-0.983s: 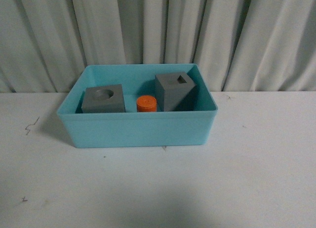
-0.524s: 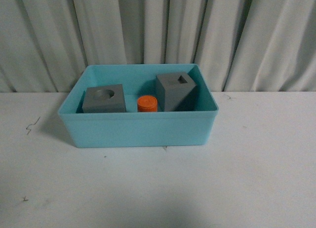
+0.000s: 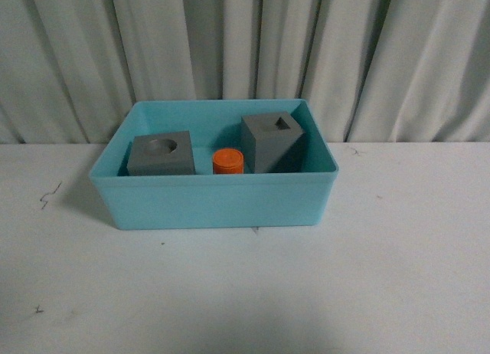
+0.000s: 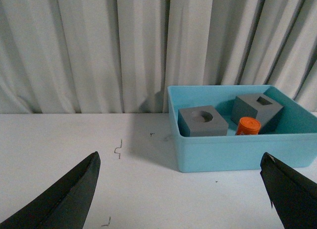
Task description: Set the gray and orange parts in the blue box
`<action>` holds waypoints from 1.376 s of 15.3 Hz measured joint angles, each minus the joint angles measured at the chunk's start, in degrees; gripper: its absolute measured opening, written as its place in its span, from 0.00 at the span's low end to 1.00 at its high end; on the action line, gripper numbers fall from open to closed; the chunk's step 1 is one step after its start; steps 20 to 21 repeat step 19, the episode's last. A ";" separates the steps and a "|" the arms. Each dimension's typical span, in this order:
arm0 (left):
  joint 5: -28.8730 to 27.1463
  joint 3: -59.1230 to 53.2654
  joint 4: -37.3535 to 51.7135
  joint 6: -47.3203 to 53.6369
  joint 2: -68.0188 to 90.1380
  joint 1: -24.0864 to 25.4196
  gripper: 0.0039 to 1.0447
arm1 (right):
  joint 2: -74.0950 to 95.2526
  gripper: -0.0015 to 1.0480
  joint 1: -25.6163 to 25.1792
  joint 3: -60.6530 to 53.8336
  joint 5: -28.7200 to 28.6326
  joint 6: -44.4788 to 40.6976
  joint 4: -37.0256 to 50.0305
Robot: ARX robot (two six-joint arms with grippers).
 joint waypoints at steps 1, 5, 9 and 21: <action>0.00 0.00 0.00 0.00 0.00 0.00 0.94 | 0.00 0.54 0.00 0.00 0.00 0.00 0.00; 0.00 0.00 0.00 0.00 0.00 0.00 0.94 | 0.00 0.96 0.00 0.00 0.00 0.04 0.00; 0.00 0.00 0.00 0.02 0.00 0.00 0.94 | 0.00 0.94 0.00 0.00 0.00 0.02 0.00; 0.00 0.00 0.00 0.02 0.00 0.00 0.94 | 0.00 0.94 0.00 0.00 0.00 0.02 0.00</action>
